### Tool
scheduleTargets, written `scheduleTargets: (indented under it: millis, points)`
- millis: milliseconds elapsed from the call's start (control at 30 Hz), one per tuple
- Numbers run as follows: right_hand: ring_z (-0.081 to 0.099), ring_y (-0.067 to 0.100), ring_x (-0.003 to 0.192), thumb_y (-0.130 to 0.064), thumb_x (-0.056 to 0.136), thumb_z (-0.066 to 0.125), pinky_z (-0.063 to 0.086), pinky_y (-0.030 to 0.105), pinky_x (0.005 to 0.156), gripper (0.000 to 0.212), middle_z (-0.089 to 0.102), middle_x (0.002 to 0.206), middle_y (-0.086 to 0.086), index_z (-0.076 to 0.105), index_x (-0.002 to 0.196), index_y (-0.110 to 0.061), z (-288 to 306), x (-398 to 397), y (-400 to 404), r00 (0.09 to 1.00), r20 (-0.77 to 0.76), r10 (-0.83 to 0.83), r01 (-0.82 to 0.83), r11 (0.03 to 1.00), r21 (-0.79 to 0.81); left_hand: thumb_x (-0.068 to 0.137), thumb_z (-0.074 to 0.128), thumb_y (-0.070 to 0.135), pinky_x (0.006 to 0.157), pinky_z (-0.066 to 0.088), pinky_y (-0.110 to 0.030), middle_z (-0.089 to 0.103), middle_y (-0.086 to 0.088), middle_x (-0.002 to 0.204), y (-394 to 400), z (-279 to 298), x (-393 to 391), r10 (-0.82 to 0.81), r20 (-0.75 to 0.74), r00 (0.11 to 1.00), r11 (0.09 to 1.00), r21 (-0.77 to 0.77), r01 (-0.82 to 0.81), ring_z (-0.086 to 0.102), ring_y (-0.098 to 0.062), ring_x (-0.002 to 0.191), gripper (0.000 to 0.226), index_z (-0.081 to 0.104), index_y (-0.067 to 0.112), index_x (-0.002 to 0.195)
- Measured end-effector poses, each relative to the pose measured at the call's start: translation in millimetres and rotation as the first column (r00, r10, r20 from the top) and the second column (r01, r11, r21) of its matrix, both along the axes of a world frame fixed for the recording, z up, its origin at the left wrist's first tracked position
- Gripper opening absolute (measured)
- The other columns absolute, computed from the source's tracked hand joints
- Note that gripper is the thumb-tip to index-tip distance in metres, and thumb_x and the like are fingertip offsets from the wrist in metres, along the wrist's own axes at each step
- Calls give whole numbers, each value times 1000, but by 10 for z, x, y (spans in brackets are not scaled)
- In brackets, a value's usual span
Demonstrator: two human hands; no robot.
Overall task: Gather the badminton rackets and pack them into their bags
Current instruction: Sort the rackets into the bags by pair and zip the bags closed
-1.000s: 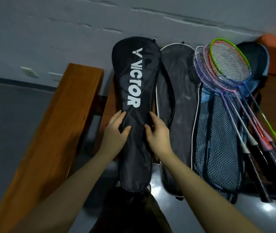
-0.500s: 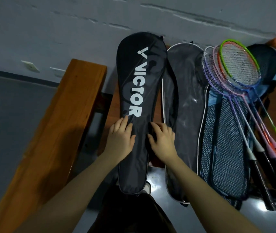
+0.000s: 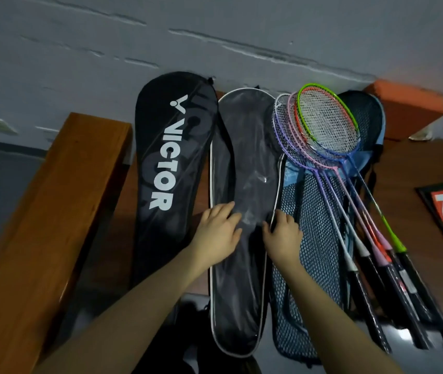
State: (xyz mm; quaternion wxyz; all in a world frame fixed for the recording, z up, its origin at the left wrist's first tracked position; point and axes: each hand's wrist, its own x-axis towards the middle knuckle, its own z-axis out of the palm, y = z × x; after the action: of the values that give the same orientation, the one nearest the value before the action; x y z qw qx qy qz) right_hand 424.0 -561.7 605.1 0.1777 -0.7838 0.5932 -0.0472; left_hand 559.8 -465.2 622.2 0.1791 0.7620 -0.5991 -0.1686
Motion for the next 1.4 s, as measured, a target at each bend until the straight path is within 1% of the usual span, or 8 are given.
scheduleTargets:
  millis: [100, 233, 400, 500, 767, 867, 1133, 1400]
  points:
    - [46, 36, 114, -32, 87, 59, 29, 45, 95, 50, 52, 122, 18, 43, 128, -8, -104, -32, -137, 1000, 9, 11, -11, 999, 32, 94, 43, 33, 109, 15, -34, 20, -3, 154, -227, -63, -98, -4, 30, 1000, 994, 107, 1, 17, -19, 141, 49, 35, 17, 139]
    - [44, 31, 119, -23, 82, 66, 24, 43, 99, 63, 49, 127, 14, 36, 136, -10, -214, -50, -244, 972, 234, -14, -13, 993, 113, 91, 44, 35, 108, 23, -39, 32, -10, 149, -382, -187, -160, 24, 8, 1000, 994, 103, -24, 27, -25, 138, 51, 40, 13, 137]
    - [40, 20, 129, -10, 83, 66, 34, 42, 109, 65, 45, 139, 7, 33, 138, -12, -152, -111, -335, 823, 566, -46, -98, 970, 222, 93, 40, 45, 111, 19, -42, 17, -13, 153, -454, -292, -99, 178, 114, 977, 923, 325, -207, 16, -30, 140, 64, 21, 12, 144]
    - [40, 15, 129, -10, 87, 61, 34, 38, 109, 59, 44, 139, 4, 34, 139, -12, -10, -94, -309, 770, 638, 22, -145, 979, 142, 93, 38, 48, 111, 19, -41, 17, -15, 153, -422, -259, -81, 226, 99, 969, 925, 290, -245, 20, -28, 139, 64, 23, 12, 144]
    - [55, 19, 91, -2, 79, 68, 43, 25, 83, 36, 53, 100, 0, 45, 103, -15, 386, -45, -290, 720, 683, 120, -143, 989, -24, 87, 35, 49, 100, 29, -28, 54, 1, 127, -775, 229, -83, 163, -334, 928, 960, -161, -227, 48, -16, 119, 53, 52, 20, 128]
    - [55, 24, 82, -4, 77, 69, 45, 34, 76, 37, 52, 90, 0, 40, 92, -21, 459, -84, -272, 733, 653, 191, -169, 981, -96, 91, 49, 36, 101, 38, -41, 57, -3, 120, -1032, 419, -19, 144, -405, 903, 961, -161, -226, 55, -19, 110, 41, 53, 17, 127]
    - [56, 24, 78, -11, 75, 73, 48, 44, 73, 38, 57, 86, -5, 43, 90, -27, 458, -214, -184, 764, 616, 192, -180, 980, -83, 75, 73, 35, 80, 49, -29, 68, -6, 89, -1318, 576, -65, 287, -454, 843, 956, 77, -284, 63, -19, 88, 42, 65, 10, 108]
    - [53, -1, 70, -5, 79, 71, 43, 12, 70, 39, 57, 87, -12, 49, 98, -31, 441, -279, -142, 648, 757, -86, -61, 985, 164, 78, 54, 4, 72, 43, -17, 71, -8, 92, -1350, 490, -190, 318, -491, 811, 939, 44, -342, 64, -17, 87, 26, 70, 9, 98]
